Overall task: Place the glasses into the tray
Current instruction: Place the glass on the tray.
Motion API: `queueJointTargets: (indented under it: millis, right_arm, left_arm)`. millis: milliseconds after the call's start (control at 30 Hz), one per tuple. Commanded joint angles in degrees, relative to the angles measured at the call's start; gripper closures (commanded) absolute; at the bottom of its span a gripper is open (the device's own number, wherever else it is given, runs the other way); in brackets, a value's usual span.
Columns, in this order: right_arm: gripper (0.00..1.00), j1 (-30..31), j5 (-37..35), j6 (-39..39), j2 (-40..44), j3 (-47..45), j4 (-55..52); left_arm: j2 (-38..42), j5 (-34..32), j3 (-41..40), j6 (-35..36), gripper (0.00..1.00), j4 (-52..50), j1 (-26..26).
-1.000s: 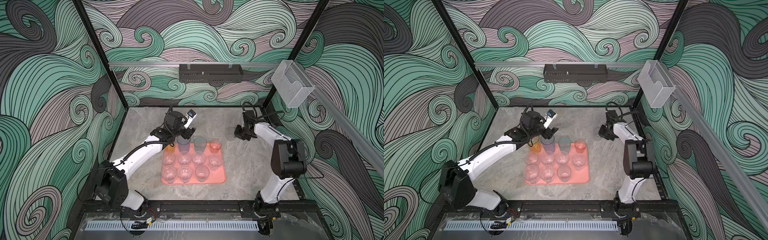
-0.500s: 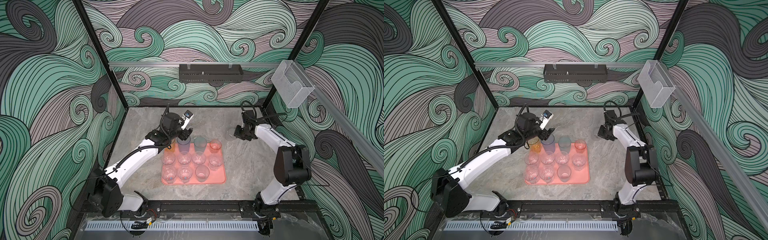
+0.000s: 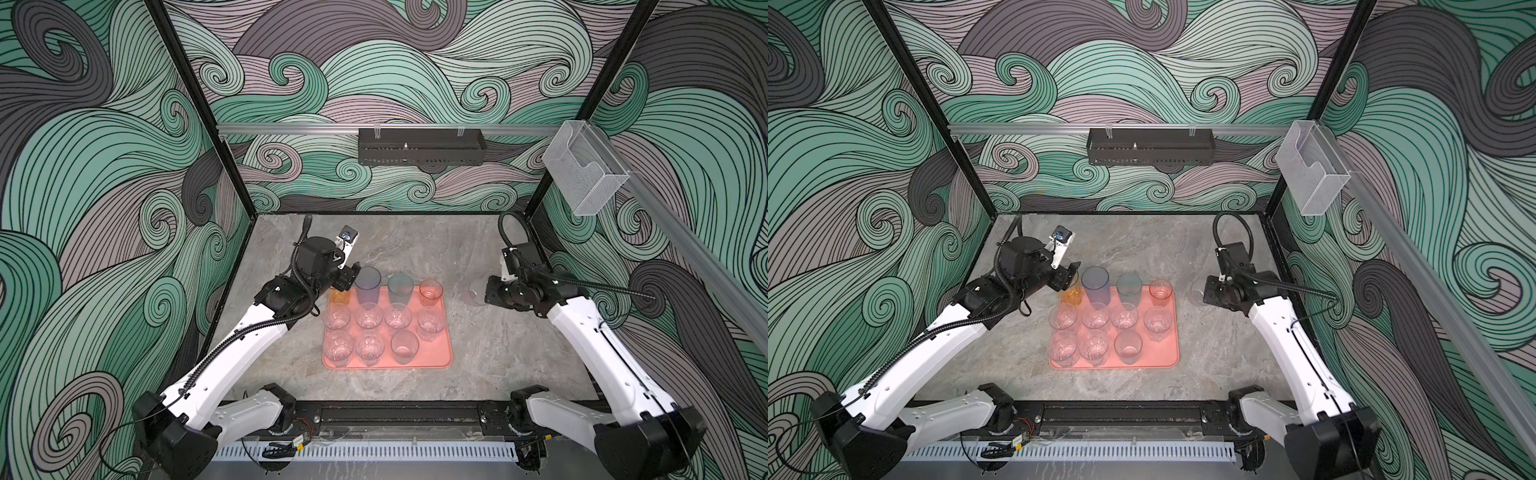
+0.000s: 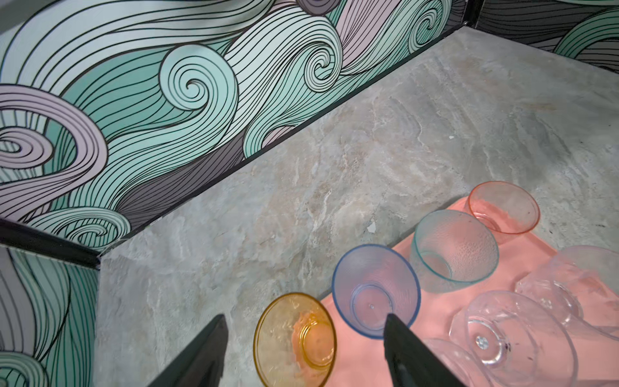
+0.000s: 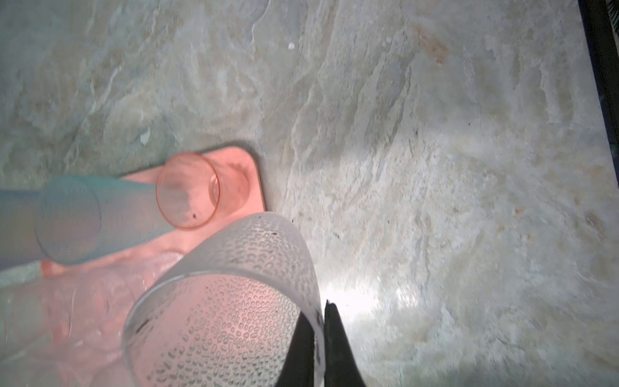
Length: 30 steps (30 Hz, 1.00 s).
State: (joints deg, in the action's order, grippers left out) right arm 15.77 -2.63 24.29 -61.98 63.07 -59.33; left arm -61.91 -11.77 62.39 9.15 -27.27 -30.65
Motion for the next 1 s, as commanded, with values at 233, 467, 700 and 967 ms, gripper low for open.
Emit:
queueJointTargets:
  millis: [233, 467, 700, 967]
  right_arm:
    - [1.0, 17.2, -1.7, 9.6, 8.2, -6.2, -12.5]
    - [1.0, 29.4, -6.7, 14.2, 5.7, -10.2, -4.5]
    - [1.0, 36.4, -10.9, 15.1, -2.6, -10.2, 0.5]
    - [1.0, 39.3, -12.7, 13.7, -9.9, -9.8, 4.1]
  left_arm:
    - [7.8, 0.1, -4.7, -12.7, 0.23, -12.7, 4.6]
    - [9.1, 1.7, -7.2, -14.3, 0.23, -12.0, 6.3]
    - [9.3, 2.0, -9.6, -14.5, 0.23, -11.1, 7.0]
    - [10.3, 2.5, -11.1, -14.2, 0.23, -10.7, 8.6]
